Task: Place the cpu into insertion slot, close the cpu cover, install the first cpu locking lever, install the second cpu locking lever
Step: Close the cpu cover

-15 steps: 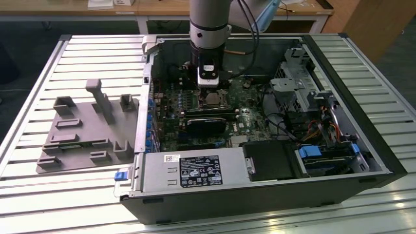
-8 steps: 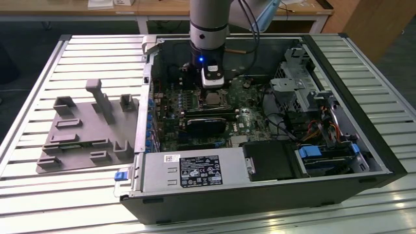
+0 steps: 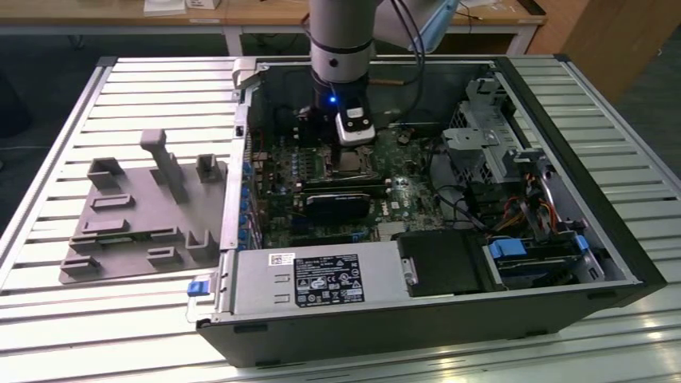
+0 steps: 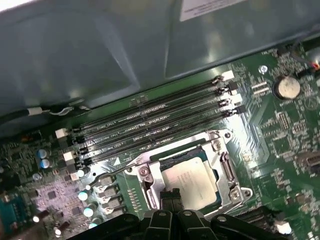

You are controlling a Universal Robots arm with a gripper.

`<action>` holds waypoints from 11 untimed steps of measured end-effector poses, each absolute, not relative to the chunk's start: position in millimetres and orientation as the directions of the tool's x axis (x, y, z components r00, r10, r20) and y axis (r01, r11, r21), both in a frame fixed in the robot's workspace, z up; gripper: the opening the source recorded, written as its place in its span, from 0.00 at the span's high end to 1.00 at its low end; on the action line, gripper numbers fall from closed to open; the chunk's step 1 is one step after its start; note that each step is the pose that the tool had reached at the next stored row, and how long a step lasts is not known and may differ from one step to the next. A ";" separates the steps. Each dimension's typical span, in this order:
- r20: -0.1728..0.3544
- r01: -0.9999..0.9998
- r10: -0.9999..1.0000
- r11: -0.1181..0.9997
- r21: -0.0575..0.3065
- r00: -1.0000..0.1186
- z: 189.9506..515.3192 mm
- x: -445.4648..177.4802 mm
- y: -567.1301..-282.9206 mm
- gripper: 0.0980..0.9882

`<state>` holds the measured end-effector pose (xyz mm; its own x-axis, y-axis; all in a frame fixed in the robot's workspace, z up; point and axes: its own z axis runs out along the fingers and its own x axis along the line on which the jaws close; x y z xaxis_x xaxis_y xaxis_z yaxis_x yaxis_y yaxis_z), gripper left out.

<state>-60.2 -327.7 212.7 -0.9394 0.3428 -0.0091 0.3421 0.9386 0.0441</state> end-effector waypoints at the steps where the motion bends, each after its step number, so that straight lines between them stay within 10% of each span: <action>1: -0.014 0.329 0.330 0.943 0.046 -0.944 212.4 -60.2 -327.7 0.99; 11: -0.039 0.220 0.222 0.974 0.057 -0.974 209.6 -61.8 -328.0 0.99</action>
<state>-61.8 -328.0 209.6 -0.9743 0.2220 -0.0393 0.2196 0.9739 0.0569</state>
